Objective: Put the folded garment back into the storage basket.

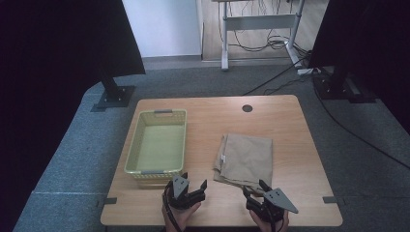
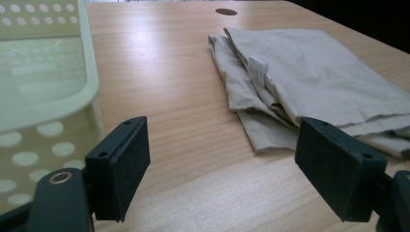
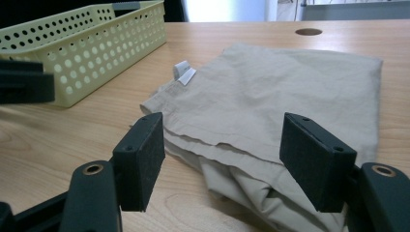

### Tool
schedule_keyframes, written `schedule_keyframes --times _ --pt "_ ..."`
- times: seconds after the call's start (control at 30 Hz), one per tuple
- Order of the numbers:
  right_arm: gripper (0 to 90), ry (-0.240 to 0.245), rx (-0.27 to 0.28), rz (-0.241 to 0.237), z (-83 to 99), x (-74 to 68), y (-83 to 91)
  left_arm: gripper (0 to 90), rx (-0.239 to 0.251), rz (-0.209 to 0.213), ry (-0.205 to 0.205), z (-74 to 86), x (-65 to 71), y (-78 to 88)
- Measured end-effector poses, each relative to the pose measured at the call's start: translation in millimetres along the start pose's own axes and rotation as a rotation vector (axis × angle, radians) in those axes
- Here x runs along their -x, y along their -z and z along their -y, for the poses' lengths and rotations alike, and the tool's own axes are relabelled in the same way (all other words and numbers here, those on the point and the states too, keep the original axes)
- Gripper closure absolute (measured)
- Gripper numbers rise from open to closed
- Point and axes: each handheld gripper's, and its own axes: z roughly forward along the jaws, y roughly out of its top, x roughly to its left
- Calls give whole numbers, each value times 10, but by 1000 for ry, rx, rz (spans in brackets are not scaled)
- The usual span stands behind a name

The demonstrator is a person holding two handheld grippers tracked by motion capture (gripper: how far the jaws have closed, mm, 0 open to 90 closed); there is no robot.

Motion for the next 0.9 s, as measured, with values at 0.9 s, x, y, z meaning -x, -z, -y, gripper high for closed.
schedule_keyframes --times 0.9 --pt "333 18 -5 15 -50 23 70 214 -40 10 9 -485 201 -465"
